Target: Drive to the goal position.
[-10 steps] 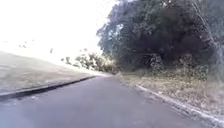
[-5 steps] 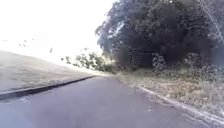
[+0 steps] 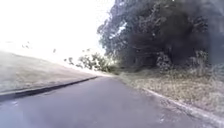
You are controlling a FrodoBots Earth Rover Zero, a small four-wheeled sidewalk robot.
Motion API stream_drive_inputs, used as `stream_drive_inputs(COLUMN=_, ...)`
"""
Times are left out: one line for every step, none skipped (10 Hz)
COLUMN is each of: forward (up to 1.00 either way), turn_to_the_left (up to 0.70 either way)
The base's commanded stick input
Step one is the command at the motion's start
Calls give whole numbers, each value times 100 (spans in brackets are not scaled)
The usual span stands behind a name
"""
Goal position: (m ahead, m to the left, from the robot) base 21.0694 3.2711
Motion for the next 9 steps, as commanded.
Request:
stream_drive_inputs(forward=70, turn_to_the_left=0)
stream_drive_inputs(forward=70, turn_to_the_left=0)
stream_drive_inputs(forward=70, turn_to_the_left=0)
stream_drive_inputs(forward=70, turn_to_the_left=1)
stream_drive_inputs(forward=70, turn_to_the_left=7)
stream_drive_inputs(forward=70, turn_to_the_left=13)
stream_drive_inputs(forward=70, turn_to_the_left=14)
stream_drive_inputs(forward=70, turn_to_the_left=14)
stream_drive_inputs(forward=70, turn_to_the_left=14)
